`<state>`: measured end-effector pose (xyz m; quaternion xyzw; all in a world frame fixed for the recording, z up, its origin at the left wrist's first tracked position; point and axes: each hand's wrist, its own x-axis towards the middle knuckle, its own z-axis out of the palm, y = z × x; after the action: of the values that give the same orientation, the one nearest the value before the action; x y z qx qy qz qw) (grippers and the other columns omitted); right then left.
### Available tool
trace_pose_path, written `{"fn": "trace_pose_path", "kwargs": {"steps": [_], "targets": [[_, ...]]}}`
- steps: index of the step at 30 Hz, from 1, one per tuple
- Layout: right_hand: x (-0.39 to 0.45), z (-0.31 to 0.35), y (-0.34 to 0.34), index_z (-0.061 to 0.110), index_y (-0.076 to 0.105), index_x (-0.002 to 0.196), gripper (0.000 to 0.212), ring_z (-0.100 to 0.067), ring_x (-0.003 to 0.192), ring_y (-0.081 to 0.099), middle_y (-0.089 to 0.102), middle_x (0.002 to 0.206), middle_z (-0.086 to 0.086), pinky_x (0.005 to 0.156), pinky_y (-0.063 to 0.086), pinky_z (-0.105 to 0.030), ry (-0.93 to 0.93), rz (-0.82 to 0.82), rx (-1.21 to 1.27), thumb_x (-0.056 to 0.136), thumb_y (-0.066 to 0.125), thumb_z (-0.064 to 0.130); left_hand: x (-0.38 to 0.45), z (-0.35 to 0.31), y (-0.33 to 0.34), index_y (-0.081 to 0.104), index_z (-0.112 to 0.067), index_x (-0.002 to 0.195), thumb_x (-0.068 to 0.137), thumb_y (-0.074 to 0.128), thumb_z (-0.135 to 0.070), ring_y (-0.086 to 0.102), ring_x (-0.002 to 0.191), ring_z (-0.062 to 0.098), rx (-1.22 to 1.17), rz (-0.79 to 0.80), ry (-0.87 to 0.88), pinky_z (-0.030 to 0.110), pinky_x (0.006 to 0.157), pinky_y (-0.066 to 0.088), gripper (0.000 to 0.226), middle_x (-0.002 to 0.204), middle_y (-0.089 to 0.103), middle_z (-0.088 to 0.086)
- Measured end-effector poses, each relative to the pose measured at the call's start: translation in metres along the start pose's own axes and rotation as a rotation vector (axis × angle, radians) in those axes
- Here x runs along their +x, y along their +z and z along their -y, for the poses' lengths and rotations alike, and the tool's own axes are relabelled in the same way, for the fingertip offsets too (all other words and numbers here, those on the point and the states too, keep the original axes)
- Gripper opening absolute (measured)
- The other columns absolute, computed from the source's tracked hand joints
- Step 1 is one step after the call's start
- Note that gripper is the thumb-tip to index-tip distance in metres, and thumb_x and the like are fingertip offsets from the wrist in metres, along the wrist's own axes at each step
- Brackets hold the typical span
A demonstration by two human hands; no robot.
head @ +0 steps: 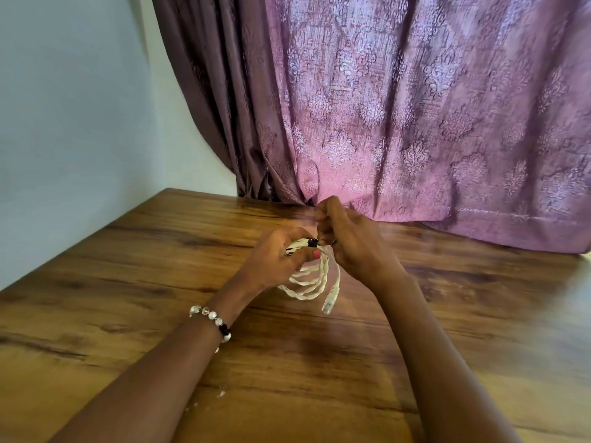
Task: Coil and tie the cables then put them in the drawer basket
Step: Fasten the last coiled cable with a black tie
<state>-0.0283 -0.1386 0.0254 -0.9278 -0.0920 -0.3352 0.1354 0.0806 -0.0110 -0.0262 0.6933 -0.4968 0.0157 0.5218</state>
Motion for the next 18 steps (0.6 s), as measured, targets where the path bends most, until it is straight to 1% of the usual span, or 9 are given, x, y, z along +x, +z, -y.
{"fn": "trace_pose_path", "kwargs": {"steps": [3, 5, 7, 8, 11, 13, 14, 17, 18], "targets": [[0.0, 0.002, 0.001, 0.009, 0.045, 0.105, 0.033, -0.026, 0.072, 0.062, 0.061, 0.084, -0.006, 0.063, 0.053, -0.039, 0.006, -0.003, -0.026, 0.074, 0.034, 0.011, 0.001, 0.0, 0.0, 0.071, -0.016, 0.104, 0.082, 0.066, -0.036, 0.068, 0.087, 0.012, 0.003, 0.011, 0.006, 0.039, 0.079, 0.054, 0.031, 0.094, 0.073, -0.002], [0.0, 0.001, 0.0, 0.009, 0.044, 0.104, 0.035, -0.025, 0.071, 0.063, 0.062, 0.083, -0.005, 0.063, 0.054, -0.039, 0.018, 0.008, 0.003, 0.072, 0.03, 0.014, 0.001, 0.0, -0.001, 0.071, -0.017, 0.104, 0.08, 0.065, -0.043, 0.068, 0.089, 0.012, 0.012, 0.019, 0.008, 0.041, 0.08, 0.053, 0.036, 0.095, 0.073, -0.003], [-0.001, -0.001, -0.001, 0.008, 0.045, 0.103, 0.034, -0.023, 0.07, 0.065, 0.063, 0.081, -0.005, 0.065, 0.055, -0.041, 0.03, 0.012, 0.063, 0.071, 0.035, 0.005, 0.0, 0.0, -0.002, 0.071, -0.019, 0.103, 0.077, 0.062, -0.051, 0.067, 0.089, 0.015, 0.019, 0.027, 0.008, 0.045, 0.08, 0.053, 0.042, 0.094, 0.073, -0.002], [-0.001, -0.002, -0.001, 0.007, 0.045, 0.102, 0.035, -0.022, 0.069, 0.065, 0.063, 0.08, -0.005, 0.066, 0.055, -0.04, 0.033, 0.011, 0.074, 0.069, 0.037, 0.001, 0.0, 0.0, -0.002, 0.071, -0.02, 0.102, 0.076, 0.061, -0.053, 0.067, 0.088, 0.017, 0.024, 0.029, 0.008, 0.047, 0.079, 0.052, 0.043, 0.093, 0.073, -0.001], [-0.001, -0.001, -0.001, 0.006, 0.046, 0.102, 0.037, -0.019, 0.067, 0.064, 0.062, 0.078, -0.003, 0.065, 0.052, -0.033, 0.032, 0.01, 0.085, 0.066, 0.035, 0.005, 0.0, 0.0, -0.001, 0.071, -0.02, 0.098, 0.075, 0.059, -0.054, 0.067, 0.085, 0.02, 0.037, 0.027, 0.018, 0.047, 0.076, 0.051, 0.042, 0.089, 0.072, 0.0], [-0.001, -0.002, 0.0, 0.006, 0.047, 0.101, 0.036, -0.018, 0.067, 0.065, 0.063, 0.077, -0.003, 0.064, 0.052, -0.03, 0.038, 0.002, 0.095, 0.067, 0.039, 0.001, 0.0, 0.0, -0.001, 0.071, -0.02, 0.098, 0.077, 0.059, -0.053, 0.066, 0.085, 0.02, 0.039, 0.026, 0.023, 0.047, 0.076, 0.051, 0.041, 0.089, 0.072, 0.0], [0.0, -0.005, 0.001, 0.006, 0.049, 0.101, 0.034, -0.016, 0.067, 0.065, 0.065, 0.077, -0.004, 0.064, 0.052, -0.026, 0.046, -0.01, 0.103, 0.068, 0.043, -0.005, 0.0, 0.0, -0.001, 0.071, -0.02, 0.098, 0.078, 0.059, -0.052, 0.067, 0.085, 0.019, 0.039, 0.025, 0.022, 0.047, 0.076, 0.052, 0.04, 0.089, 0.072, 0.0], [-0.001, -0.016, 0.006, 0.006, 0.056, 0.096, 0.033, 0.0, 0.071, 0.066, 0.071, 0.076, -0.004, 0.063, 0.042, -0.003, 0.118, -0.083, 0.183, 0.072, 0.06, -0.016, 0.0, -0.002, 0.0, 0.07, -0.026, 0.096, 0.081, 0.064, -0.04, 0.067, 0.085, 0.016, 0.007, 0.016, 0.014, 0.045, 0.077, 0.053, 0.021, 0.09, 0.072, -0.002], [-0.001, -0.019, 0.006, 0.007, 0.059, 0.094, 0.033, 0.005, 0.072, 0.065, 0.07, 0.076, -0.002, 0.064, 0.042, -0.002, 0.154, -0.086, 0.253, 0.072, 0.064, -0.018, 0.0, -0.004, 0.001, 0.069, -0.029, 0.096, 0.082, 0.066, -0.036, 0.067, 0.085, 0.016, -0.01, 0.012, 0.012, 0.044, 0.077, 0.053, 0.016, 0.09, 0.072, -0.002]]}}
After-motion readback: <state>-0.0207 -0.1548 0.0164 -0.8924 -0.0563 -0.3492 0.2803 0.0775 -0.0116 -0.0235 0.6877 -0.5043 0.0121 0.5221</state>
